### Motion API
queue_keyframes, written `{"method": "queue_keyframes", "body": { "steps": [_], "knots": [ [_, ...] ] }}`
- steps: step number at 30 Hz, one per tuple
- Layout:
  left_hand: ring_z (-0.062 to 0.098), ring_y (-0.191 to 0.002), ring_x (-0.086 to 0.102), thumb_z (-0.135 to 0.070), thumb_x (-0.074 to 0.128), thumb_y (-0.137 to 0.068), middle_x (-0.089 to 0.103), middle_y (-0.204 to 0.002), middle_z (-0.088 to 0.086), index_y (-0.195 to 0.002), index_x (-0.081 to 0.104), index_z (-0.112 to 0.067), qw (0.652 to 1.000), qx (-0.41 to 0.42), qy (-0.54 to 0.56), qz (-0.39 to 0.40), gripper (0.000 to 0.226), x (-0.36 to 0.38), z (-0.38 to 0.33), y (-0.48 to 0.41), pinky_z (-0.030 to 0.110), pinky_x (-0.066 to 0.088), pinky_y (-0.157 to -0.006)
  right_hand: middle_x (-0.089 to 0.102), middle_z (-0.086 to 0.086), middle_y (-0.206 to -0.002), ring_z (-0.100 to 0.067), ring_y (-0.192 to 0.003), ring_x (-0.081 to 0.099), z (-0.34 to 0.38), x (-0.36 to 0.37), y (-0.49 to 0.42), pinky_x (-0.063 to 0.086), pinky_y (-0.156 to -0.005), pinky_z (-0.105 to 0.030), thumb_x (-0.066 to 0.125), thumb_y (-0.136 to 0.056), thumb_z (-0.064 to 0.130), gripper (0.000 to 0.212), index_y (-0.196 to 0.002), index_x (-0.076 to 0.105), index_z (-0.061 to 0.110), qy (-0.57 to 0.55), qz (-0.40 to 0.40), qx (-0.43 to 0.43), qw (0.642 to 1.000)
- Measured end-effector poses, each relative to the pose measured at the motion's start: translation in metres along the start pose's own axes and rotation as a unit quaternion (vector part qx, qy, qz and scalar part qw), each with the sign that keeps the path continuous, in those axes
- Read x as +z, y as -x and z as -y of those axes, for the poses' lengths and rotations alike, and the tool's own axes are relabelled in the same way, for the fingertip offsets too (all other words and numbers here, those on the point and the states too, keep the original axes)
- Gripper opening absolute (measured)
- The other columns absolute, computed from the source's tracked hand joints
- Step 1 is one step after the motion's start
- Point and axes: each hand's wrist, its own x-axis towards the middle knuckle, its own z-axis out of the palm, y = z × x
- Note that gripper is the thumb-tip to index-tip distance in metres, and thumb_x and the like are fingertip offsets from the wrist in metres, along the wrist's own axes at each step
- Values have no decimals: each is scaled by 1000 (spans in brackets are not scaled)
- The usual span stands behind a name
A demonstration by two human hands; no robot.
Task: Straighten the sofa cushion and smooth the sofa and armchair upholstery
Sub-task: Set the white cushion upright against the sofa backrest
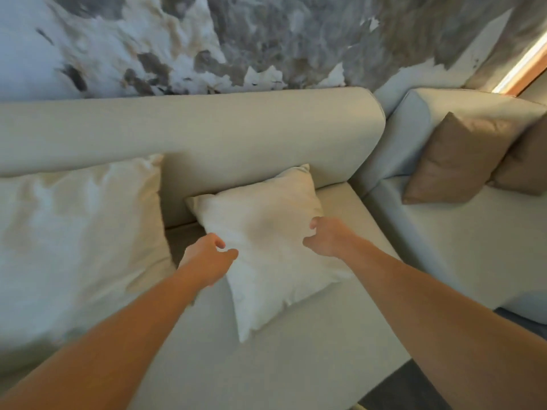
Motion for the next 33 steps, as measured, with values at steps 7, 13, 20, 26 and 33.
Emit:
{"method": "queue_keyframes", "body": {
  "steps": [7, 13, 20, 26, 33],
  "knots": [
    [38, -113, 54, -80, 69, -55, 42, -137, 14, -141, 26, -20, 979, -140, 125, -78, 113, 97, -10, -90, 51, 52, -91, 41, -8, -150, -31, -132, 46, -65, 38, -126, 45, -102, -39, 74, -63, 67, 109, -151, 23, 27, -298, -15, 35, 954],
    [43, -127, 40, -74, 79, -39, 30, -148, 15, -148, -3, -35, 954, -201, 175, -136, 142, 130, -6, -121, 56, 38, -104, 20, 7, -157, -27, -141, 31, -76, 55, -174, 33, -113, -50, 76, -24, 85, 154, -150, -4, 47, -378, 109, 71, 917],
    [32, -132, 37, -59, 90, -45, 35, -145, 4, -146, 14, -32, 952, -74, 186, -231, 129, 130, -25, -85, 59, 37, -106, 75, 6, -102, -16, -90, 68, -91, 25, -147, 50, -64, -33, 92, -59, 23, 74, -124, 57, 33, -502, 134, 52, 853],
    [15, -137, 26, -54, 89, -52, 32, -146, -5, -148, 17, -30, 935, 112, 125, -312, 123, 95, -65, -73, 37, 28, -111, 69, 6, -116, -22, -115, 57, -97, -17, -135, 43, -95, -67, 81, -66, 3, 59, -113, 62, 32, -603, 108, 21, 790],
    [21, -136, 37, -32, 77, -75, 21, -158, -5, -150, -15, -33, 990, -18, 61, -126, 119, 76, -72, -101, 27, 39, -86, 56, 19, -113, -21, -114, 48, -54, -21, -144, 43, -98, -64, 80, -70, 7, 77, -130, 43, 38, -619, 66, 40, 782]
  ]
}}
